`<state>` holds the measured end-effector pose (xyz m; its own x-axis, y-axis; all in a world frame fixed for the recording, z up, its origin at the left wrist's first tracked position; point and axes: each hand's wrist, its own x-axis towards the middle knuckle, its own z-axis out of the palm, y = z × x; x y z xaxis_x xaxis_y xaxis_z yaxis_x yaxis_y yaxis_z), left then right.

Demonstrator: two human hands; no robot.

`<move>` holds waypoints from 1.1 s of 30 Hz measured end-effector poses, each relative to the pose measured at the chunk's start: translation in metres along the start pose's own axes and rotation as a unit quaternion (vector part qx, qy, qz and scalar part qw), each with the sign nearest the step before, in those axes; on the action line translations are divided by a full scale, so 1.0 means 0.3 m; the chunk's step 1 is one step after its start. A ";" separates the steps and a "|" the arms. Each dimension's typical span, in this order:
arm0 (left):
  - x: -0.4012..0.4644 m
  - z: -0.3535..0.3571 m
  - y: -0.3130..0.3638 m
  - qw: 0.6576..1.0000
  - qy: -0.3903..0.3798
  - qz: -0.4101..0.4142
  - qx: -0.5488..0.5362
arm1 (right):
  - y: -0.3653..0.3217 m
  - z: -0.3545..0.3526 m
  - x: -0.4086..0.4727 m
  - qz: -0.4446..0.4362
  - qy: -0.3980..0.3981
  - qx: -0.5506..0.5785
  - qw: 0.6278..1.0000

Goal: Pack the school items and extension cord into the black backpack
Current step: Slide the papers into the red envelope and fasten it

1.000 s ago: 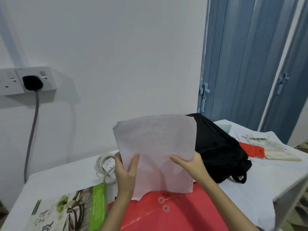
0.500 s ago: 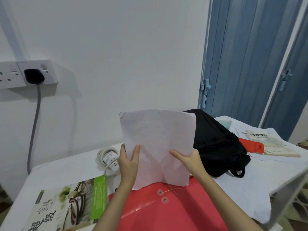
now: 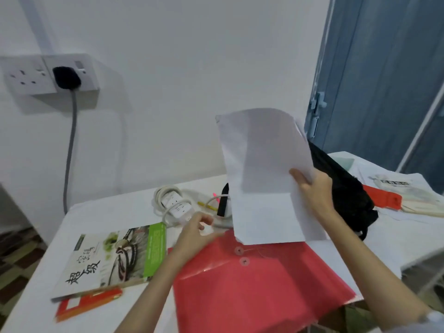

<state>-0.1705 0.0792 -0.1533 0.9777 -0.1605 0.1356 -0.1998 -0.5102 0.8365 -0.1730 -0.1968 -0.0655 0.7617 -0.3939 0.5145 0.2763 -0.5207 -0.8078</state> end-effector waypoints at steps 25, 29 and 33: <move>0.045 -0.019 0.032 0.929 0.015 0.020 0.370 | 0.107 0.049 0.113 0.008 -0.040 0.057 0.998; 0.058 0.019 -0.002 0.941 -0.073 -0.014 0.332 | 0.146 0.124 0.109 -0.128 -0.092 -0.096 0.983; 0.054 0.028 -0.022 0.934 0.046 0.096 0.342 | 0.152 0.163 0.108 -0.176 -0.063 -0.131 0.974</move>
<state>-0.1540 0.0729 -0.1610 0.9148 -0.2473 0.3193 -0.3361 -0.9045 0.2626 -0.1071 -0.1963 -0.1000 0.7174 -0.0691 0.6932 0.3868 -0.7882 -0.4788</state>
